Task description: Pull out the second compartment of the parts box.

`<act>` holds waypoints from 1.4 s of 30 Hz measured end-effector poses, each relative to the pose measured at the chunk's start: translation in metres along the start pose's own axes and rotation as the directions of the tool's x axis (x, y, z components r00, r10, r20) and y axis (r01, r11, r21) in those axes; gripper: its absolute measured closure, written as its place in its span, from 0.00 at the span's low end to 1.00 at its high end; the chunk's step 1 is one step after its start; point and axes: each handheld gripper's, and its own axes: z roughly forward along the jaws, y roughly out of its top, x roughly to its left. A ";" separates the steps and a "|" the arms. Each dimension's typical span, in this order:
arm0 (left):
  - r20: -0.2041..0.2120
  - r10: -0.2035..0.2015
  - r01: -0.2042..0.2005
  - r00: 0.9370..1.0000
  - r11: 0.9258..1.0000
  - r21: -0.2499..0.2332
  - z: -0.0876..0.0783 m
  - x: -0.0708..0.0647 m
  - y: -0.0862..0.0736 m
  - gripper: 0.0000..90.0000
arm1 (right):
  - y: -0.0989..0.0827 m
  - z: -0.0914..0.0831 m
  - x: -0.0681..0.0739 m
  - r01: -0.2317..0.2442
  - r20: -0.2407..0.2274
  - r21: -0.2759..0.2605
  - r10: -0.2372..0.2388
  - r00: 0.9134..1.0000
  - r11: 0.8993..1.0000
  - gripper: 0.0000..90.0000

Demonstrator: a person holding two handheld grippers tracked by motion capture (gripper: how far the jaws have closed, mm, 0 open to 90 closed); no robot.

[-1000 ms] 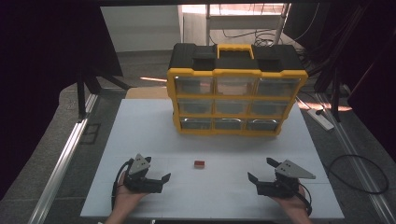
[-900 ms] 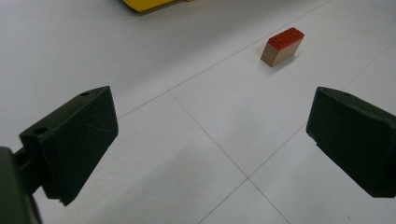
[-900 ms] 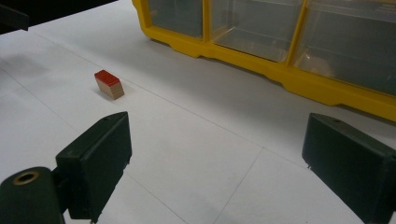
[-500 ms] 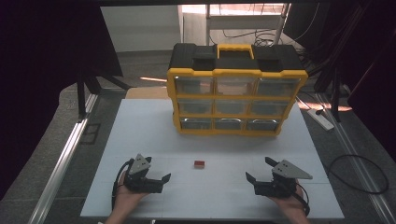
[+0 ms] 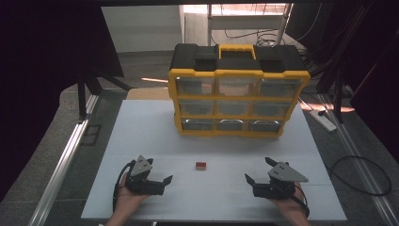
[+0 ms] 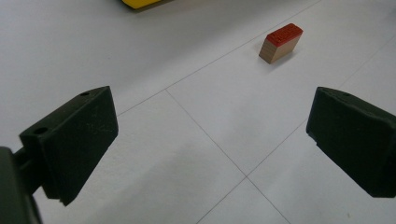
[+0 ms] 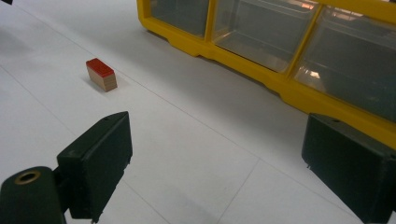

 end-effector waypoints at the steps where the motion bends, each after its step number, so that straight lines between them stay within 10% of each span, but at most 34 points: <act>1: 0.000 0.000 0.000 1.000 1.000 0.000 0.000 0.000 0.000 0.02 | 0.000 0.000 0.000 0.000 0.000 0.000 0.000 1.000 1.000 0.10; 27: 0.005 0.009 -0.009 1.000 1.000 0.014 0.002 0.001 0.000 0.02 | 0.008 0.003 0.014 0.204 0.078 0.029 -0.205 0.976 0.979 0.11; 42: 0.007 0.008 -0.009 1.000 1.000 0.016 0.003 0.001 0.000 0.02 | 0.010 0.005 0.024 0.362 0.126 0.054 -0.366 0.922 0.930 0.12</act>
